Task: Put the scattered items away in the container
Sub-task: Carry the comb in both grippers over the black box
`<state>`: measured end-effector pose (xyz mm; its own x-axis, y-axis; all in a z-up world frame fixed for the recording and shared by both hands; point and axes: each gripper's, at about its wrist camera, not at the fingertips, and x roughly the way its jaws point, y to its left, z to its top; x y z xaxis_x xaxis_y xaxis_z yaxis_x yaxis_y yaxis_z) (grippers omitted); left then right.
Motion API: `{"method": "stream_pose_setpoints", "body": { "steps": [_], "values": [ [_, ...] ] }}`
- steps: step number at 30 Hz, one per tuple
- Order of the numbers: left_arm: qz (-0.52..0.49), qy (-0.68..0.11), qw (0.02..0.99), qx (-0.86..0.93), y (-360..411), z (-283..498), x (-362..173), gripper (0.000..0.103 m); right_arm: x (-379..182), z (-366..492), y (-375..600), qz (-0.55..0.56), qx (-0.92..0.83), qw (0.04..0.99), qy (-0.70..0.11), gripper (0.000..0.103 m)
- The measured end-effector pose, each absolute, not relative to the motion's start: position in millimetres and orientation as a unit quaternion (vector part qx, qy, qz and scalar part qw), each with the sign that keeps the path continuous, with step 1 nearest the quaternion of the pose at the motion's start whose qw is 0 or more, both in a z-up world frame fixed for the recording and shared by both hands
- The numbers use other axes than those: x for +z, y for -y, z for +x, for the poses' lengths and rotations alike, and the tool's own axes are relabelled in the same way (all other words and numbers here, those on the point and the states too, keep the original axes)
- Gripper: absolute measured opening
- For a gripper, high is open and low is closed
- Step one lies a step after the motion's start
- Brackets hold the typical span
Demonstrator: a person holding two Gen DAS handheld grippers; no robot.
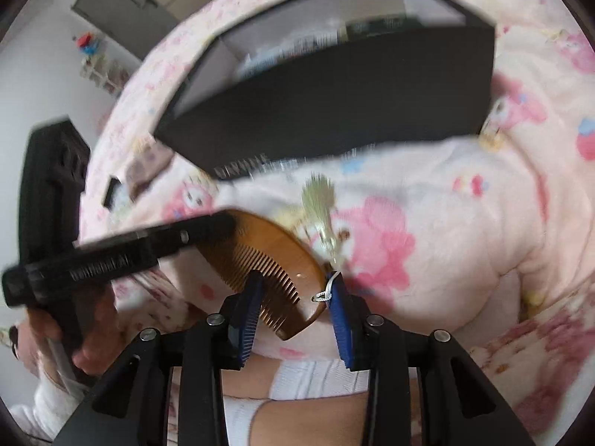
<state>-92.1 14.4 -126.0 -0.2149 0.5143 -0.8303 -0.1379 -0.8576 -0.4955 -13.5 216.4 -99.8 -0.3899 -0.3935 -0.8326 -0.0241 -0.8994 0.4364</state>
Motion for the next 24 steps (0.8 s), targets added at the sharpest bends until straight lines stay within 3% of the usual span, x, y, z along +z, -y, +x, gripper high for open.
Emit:
{"method": "stream_pose_setpoints", "body": {
  "steps": [6, 10, 17, 24],
  "values": [
    [-0.502, 0.160, 0.219, 0.821, -13.4, -118.4, -41.3, 0.037, -18.3, -43.3, -227.7, 0.464, -0.858, 0.155, 0.160, 0.027],
    [-0.479, 0.169, 0.207, 0.836, -12.0, -164.8, -21.1, 0.037, 9.4, -99.5, -234.9, 0.441, -0.869, 0.179, 0.134, 0.027],
    [-0.514, 0.180, 0.174, 0.821, -3.3, -231.1, -65.6, 0.036, -20.6, -193.4, -237.1, 0.475, -0.851, 0.191, 0.117, 0.027],
    [-0.569, 0.165, 0.192, 0.782, -29.2, -249.9, -119.3, 0.037, -74.1, -207.6, -256.8, 0.531, -0.820, 0.171, 0.127, 0.027]
  ]
}}
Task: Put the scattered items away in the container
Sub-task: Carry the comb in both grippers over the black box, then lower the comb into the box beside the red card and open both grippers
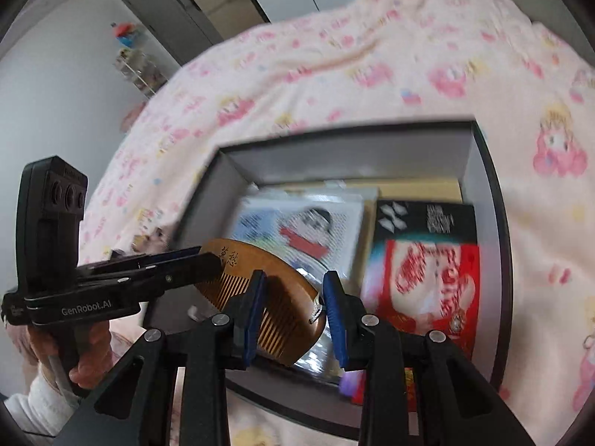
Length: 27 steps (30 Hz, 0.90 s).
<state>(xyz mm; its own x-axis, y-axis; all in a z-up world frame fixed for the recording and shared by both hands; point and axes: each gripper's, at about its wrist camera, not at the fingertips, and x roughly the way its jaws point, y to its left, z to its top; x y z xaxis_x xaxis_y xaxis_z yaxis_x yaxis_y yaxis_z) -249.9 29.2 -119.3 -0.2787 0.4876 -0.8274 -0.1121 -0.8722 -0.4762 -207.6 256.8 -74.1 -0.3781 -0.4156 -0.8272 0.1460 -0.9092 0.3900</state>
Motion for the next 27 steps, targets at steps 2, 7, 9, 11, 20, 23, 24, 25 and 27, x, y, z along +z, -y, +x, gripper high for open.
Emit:
{"method": "stream_pose_setpoints", "body": {
  "steps": [2, 7, 9, 11, 20, 23, 24, 25, 27],
  "values": [
    [-0.580, 0.163, 0.205, 0.772, -41.4, -249.5, -127.5, 0.036, -78.3, -202.0, -264.0, 0.542, -0.816, 0.160, 0.118, 0.028],
    [-0.607, 0.141, 0.219, 0.751, -63.4, -245.1, -145.1, 0.035, -69.8, -189.0, -279.9, 0.512, -0.843, 0.128, 0.108, 0.029],
    [-0.613, 0.134, 0.212, 0.749, -64.6, -247.0, -151.0, 0.035, -63.8, -188.4, -285.8, 0.498, -0.851, 0.121, 0.115, 0.029],
    [-0.611, 0.136, 0.204, 0.753, -60.5, -248.2, -150.3, 0.035, -58.3, -188.6, -291.8, 0.485, -0.858, 0.114, 0.121, 0.029],
    [-0.629, 0.118, 0.203, 0.741, -84.5, -242.3, -156.2, 0.035, -31.3, -170.3, -316.7, 0.438, -0.890, 0.055, 0.116, 0.029],
    [-0.629, 0.134, 0.247, 0.725, -104.3, -234.5, -153.3, 0.035, -42.0, -168.0, -325.4, 0.450, -0.885, 0.036, 0.116, 0.029],
    [-0.626, 0.132, 0.249, 0.727, -108.0, -232.5, -150.9, 0.035, -45.7, -167.7, -327.3, 0.456, -0.882, 0.031, 0.118, 0.029],
    [-0.621, 0.126, 0.242, 0.735, -108.7, -231.4, -148.2, 0.035, -48.3, -167.5, -329.5, 0.460, -0.879, 0.030, 0.119, 0.029],
    [-0.607, 0.115, 0.219, 0.755, -104.8, -229.8, -142.8, 0.035, -48.4, -163.9, -331.9, 0.458, -0.880, 0.032, 0.123, 0.029]
  ]
}}
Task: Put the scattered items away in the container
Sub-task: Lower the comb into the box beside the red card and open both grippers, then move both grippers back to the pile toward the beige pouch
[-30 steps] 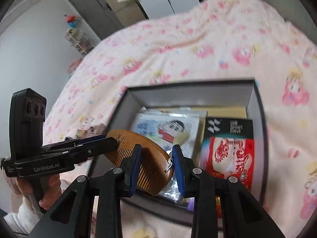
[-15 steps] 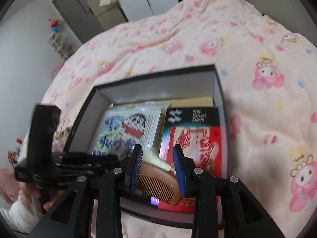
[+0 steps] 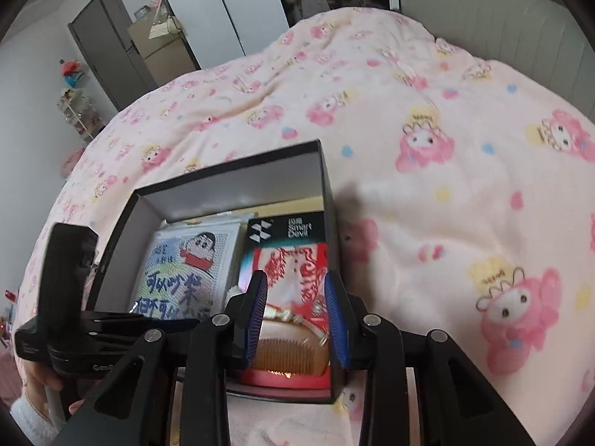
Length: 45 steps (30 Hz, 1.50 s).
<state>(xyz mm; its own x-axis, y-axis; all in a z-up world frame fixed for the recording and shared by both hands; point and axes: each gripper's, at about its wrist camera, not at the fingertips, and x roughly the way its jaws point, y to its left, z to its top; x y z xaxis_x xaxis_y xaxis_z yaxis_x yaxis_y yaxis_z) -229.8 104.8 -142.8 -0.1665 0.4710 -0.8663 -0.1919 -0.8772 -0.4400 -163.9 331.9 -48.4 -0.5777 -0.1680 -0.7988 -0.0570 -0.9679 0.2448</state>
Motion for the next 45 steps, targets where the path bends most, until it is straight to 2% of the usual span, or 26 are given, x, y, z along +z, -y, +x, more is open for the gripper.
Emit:
{"method": "stream_pose_setpoints", "body": {
  "steps": [7, 11, 17, 24, 29, 34, 45],
  "values": [
    [-0.628, 0.149, 0.251, 0.722, -113.1, -238.5, -159.7, 0.034, -54.3, -172.9, -311.7, 0.488, -0.864, 0.096, 0.072, 0.027],
    [-0.619, 0.154, 0.265, 0.723, -120.8, -239.6, -152.6, 0.035, -61.5, -175.4, -310.7, 0.489, -0.868, 0.067, 0.057, 0.027],
    [-0.607, 0.138, 0.231, 0.748, -107.9, -230.6, -140.6, 0.034, -58.6, -171.1, -320.4, 0.477, -0.876, 0.034, 0.052, 0.027],
    [-0.521, 0.085, 0.243, 0.814, -108.6, -177.3, -75.7, 0.035, -34.7, -133.3, -297.4, 0.452, -0.892, -0.009, 0.024, 0.027],
    [-0.485, 0.069, 0.251, 0.835, -95.6, -129.9, -31.8, 0.038, -13.0, -92.8, -280.2, 0.435, -0.899, 0.001, 0.048, 0.029],
    [-0.476, 0.067, 0.250, 0.840, -81.6, -94.1, -18.6, 0.038, 4.3, -49.0, -259.0, 0.421, -0.905, 0.017, 0.058, 0.034],
    [-0.448, 0.066, 0.227, 0.862, -49.1, -37.9, 10.3, 0.038, 28.2, -1.7, -206.3, 0.396, -0.915, 0.049, 0.056, 0.035]
  ]
}}
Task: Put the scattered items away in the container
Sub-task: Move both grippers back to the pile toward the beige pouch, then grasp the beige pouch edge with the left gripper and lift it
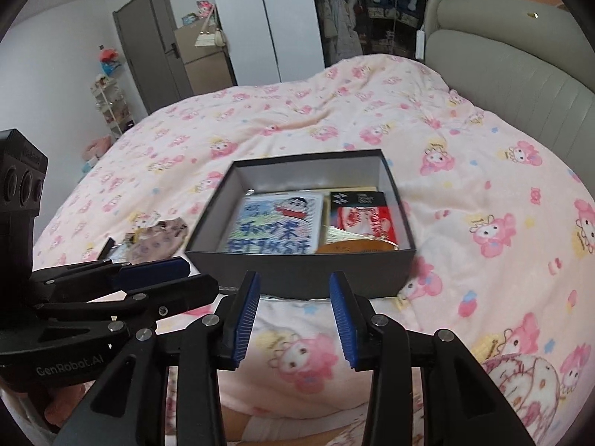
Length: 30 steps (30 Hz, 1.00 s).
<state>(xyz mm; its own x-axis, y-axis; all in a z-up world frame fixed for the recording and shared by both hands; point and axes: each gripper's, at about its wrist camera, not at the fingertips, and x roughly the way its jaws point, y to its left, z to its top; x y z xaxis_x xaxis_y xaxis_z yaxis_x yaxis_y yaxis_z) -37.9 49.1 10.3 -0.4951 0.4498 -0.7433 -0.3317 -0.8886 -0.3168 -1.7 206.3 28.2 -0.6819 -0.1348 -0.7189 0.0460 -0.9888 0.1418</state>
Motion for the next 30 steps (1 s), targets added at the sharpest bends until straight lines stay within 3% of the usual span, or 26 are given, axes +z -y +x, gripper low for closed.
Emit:
{"method": "stream_pose_setpoints", "body": {
  "steps": [7, 18, 25, 30],
  "values": [
    [-0.444, 0.085, 0.187, 0.872, 12.0, -15.7, 12.8, 0.038, 31.0, -7.0, -153.4, 0.410, -0.903, 0.115, 0.050, 0.035],
    [-0.442, 0.229, 0.046, 0.866, 166.9, -7.8, -29.4, 0.038, 0.2, -68.9, -16.5, 0.442, -0.862, 0.248, 0.000, 0.034],
    [-0.520, 0.227, -0.012, 0.823, 238.2, -39.5, -74.2, 0.045, -51.0, -131.0, 39.3, 0.503, -0.833, 0.225, -0.053, 0.035],
    [-0.540, 0.306, 0.011, 0.784, 255.1, -88.9, -112.6, 0.047, -94.5, -168.2, 56.8, 0.547, -0.802, 0.229, -0.066, 0.041]
  ]
}}
